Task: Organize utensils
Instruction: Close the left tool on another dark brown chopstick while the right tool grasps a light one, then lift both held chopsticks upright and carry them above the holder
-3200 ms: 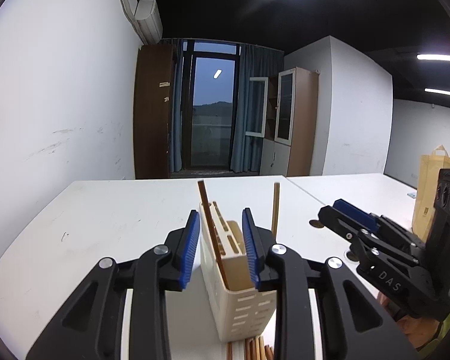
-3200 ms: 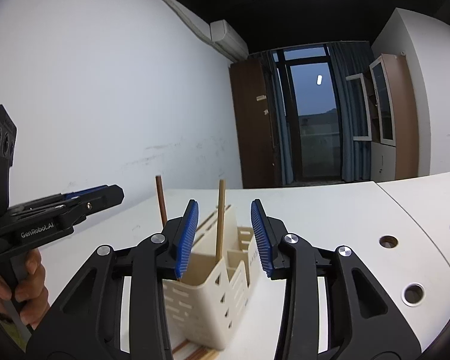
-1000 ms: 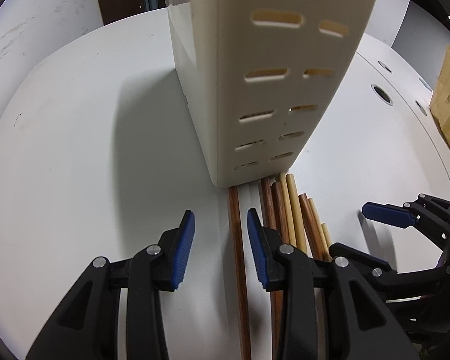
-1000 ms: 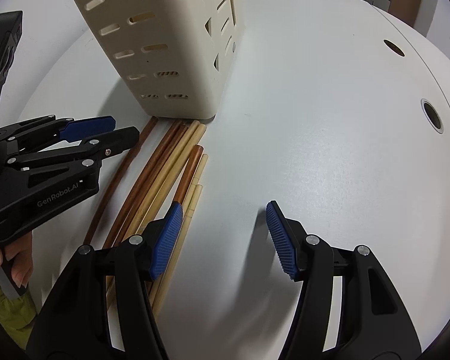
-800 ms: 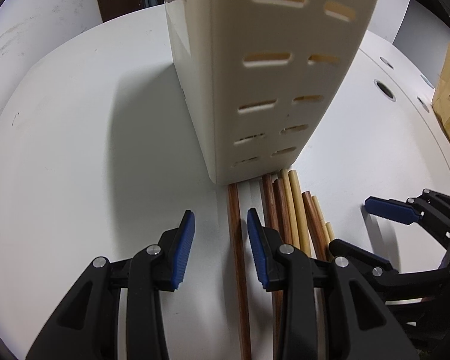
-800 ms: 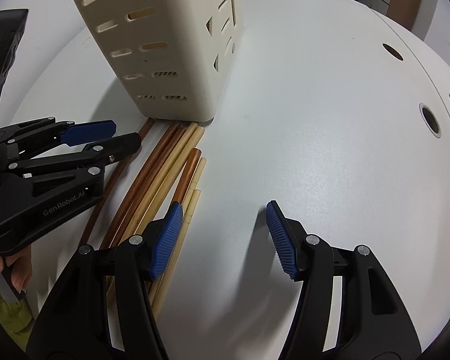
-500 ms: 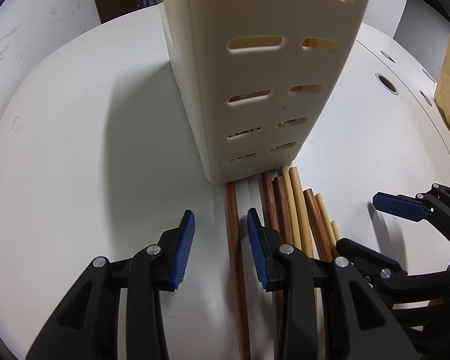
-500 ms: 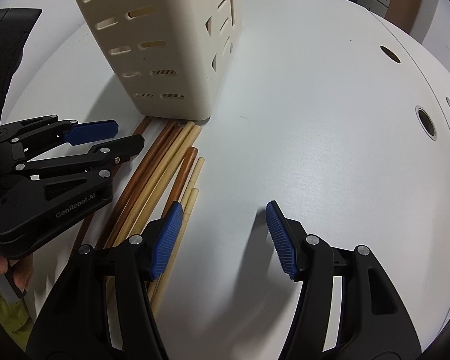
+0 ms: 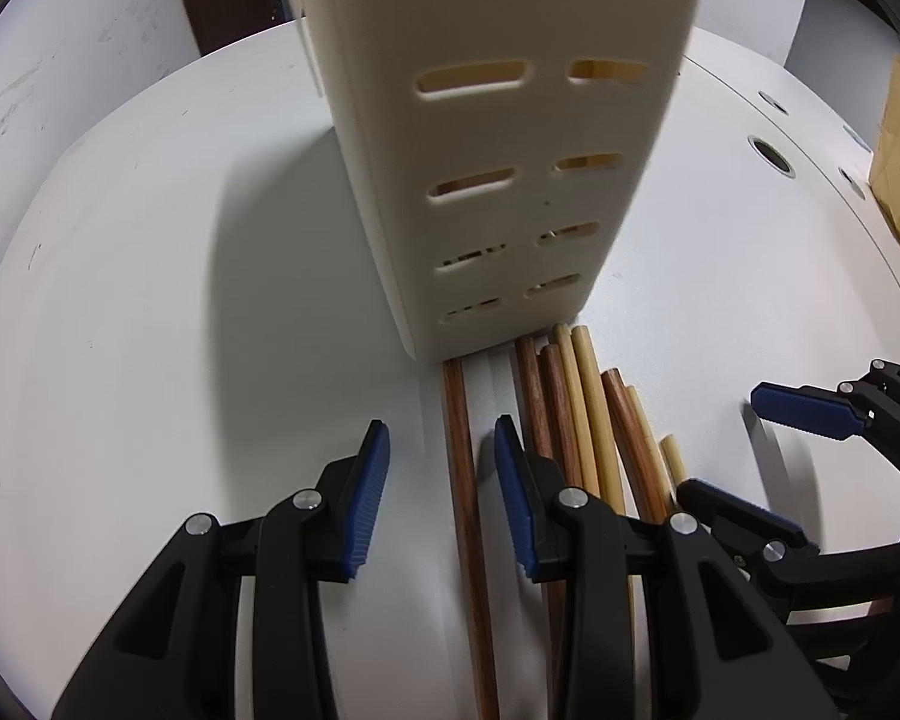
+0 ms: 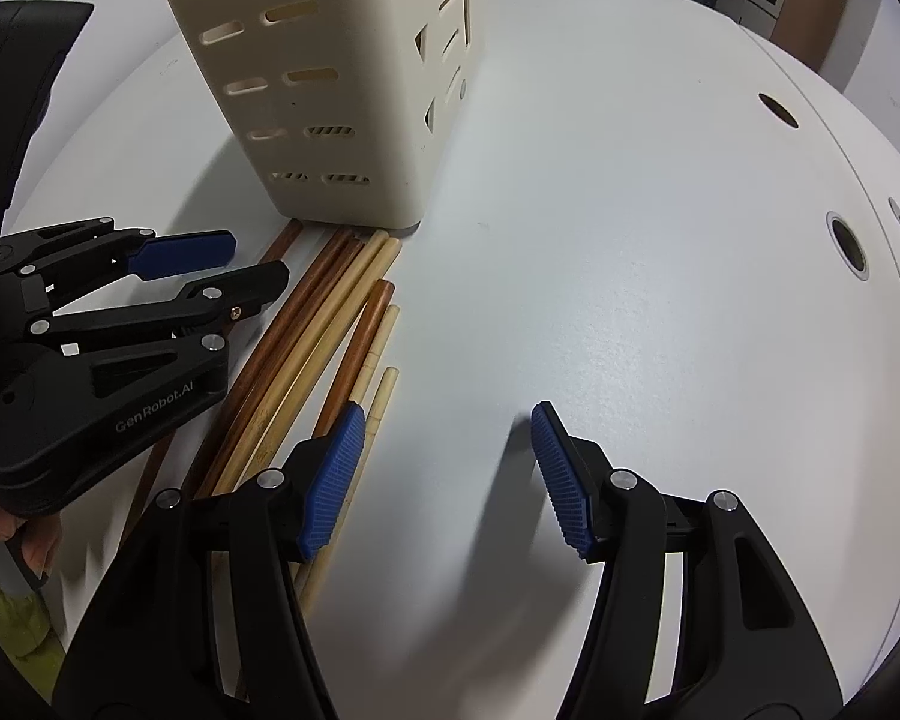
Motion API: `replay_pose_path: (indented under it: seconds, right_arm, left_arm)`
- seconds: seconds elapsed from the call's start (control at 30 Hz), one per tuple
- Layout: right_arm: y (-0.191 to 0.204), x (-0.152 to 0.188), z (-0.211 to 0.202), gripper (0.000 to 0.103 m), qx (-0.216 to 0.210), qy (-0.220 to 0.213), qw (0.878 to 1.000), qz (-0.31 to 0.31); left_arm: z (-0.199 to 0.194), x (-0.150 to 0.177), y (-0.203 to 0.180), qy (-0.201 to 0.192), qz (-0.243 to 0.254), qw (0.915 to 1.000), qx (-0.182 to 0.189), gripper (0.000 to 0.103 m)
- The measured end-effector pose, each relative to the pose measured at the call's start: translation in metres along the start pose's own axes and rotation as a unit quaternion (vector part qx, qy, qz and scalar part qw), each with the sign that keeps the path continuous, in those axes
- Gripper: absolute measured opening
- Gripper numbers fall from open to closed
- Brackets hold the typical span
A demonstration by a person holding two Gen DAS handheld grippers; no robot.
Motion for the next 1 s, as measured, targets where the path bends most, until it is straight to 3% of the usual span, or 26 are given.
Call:
replay_pose_path:
  seconds: [0.27, 0.5, 0.63, 0.73, 1.0]
  right_arm:
    - [0.000, 0.001, -0.001, 0.053, 0.015, -0.001, 1.000, -0.008]
    - [-0.003, 0.005, -0.005, 0.026, 0.016, 0.002, 1.000, -0.003]
    - [-0.003, 0.009, -0.009, 0.010, 0.007, 0.004, 1.000, 0.000]
    - [-0.006, 0.010, -0.010, 0.005, 0.001, -0.003, 1.000, 0.010]
    - [-0.009, 0.007, -0.019, 0.004, -0.025, -0.028, 0.999, 0.023]
  left_arm:
    - [0.002, -0.001, -0.003, -0.001, 0.006, 1.0000, 0.007, 0.031]
    - [0.000, 0.002, -0.008, -0.001, 0.016, 0.9999, 0.000, 0.007]
    - [0.001, 0.002, -0.007, -0.002, 0.015, 0.9999, 0.003, 0.006]
    - [0.000, 0.003, -0.006, -0.002, 0.014, 0.9999, -0.001, 0.006]
    - [-0.016, 0.006, -0.001, -0.022, 0.006, 0.9997, 0.003, 0.006]
Point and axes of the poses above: each gripper's, at about its wrist camera, not at the fingertips, and z roughly the way its jaws point, y to its left, x to its underside, the point moved 5 cm from there along z, roughly the way its jaws point, and after that the axes turned 8 degrees about -y, right-handed, at the moved point
